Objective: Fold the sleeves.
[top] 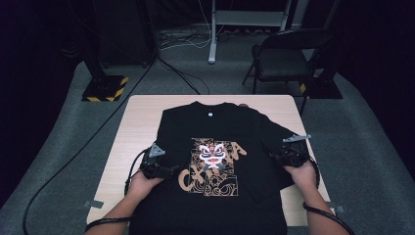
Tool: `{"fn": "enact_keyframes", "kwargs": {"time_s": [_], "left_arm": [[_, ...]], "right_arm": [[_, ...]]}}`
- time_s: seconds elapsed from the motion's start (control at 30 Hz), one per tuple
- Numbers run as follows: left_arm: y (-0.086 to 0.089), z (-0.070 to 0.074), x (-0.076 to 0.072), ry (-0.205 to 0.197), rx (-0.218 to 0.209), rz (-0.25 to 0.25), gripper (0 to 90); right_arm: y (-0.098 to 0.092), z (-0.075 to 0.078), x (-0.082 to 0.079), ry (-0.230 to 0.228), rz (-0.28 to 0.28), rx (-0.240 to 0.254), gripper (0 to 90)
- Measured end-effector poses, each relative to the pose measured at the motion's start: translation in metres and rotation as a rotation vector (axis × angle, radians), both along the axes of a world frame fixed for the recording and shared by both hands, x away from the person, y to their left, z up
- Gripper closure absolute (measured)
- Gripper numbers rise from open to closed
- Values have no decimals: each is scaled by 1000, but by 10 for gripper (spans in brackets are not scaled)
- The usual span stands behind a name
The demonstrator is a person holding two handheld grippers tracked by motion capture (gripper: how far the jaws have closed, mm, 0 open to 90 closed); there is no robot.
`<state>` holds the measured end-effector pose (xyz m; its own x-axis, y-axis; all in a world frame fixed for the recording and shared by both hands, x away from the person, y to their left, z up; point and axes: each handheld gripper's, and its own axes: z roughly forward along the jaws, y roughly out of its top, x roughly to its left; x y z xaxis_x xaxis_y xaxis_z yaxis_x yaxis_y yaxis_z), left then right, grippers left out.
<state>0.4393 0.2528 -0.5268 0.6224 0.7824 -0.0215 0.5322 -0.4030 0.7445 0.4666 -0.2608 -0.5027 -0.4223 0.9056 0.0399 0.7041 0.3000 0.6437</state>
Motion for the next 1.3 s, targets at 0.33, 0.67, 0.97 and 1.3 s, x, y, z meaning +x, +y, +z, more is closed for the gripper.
{"fn": "enact_keyframes", "kwargs": {"time_s": [0.33, 0.67, 0.97, 1.3], "left_arm": [[1, 0, -1, -1, -5, 2, 72], [8, 0, -5, 0, -7, 3, 72], [14, 0, -10, 1, -8, 15, 72], [14, -1, -10, -1, -5, 18, 72]], "right_arm": [[-12, -2, 5, -25, -42, -38, 477], [-14, -6, 4, -33, -16, 16, 489], [-8, -4, 6, -17, -1, 48, 504], [-39, -3, 9, -62, -137, 8, 554]]}}
